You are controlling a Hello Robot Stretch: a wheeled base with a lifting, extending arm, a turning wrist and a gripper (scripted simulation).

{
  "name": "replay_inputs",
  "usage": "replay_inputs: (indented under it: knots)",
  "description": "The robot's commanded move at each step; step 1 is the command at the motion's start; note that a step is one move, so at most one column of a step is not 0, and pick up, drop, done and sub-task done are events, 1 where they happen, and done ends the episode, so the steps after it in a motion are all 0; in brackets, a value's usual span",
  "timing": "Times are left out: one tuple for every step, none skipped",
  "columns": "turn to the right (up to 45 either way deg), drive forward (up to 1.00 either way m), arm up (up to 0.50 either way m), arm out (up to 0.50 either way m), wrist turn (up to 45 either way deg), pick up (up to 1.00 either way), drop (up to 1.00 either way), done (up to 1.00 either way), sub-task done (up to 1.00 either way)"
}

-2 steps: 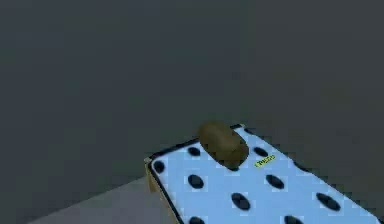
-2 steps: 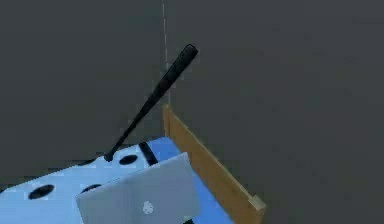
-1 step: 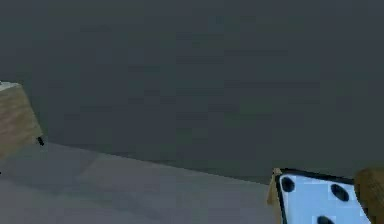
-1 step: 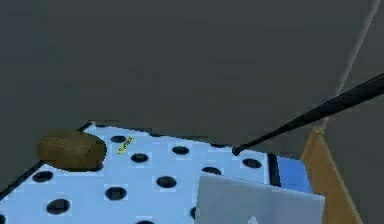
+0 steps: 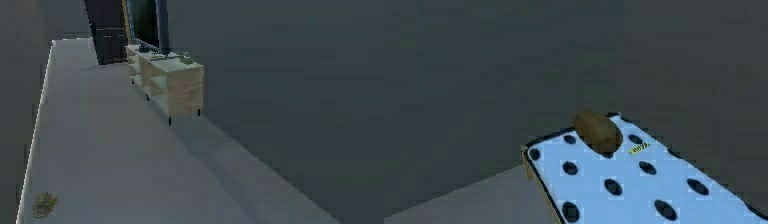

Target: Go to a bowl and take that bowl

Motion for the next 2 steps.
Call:
replay_inputs:
  knots:
    - [-24.0, 0.00, 0.00, 0.00, 0.0, 0.00, 0.00, 0.00, 0.00]
    - [0.0, 0.25, 0.00, 0.00, 0.0, 0.00, 0.00, 0.00, 0.00]
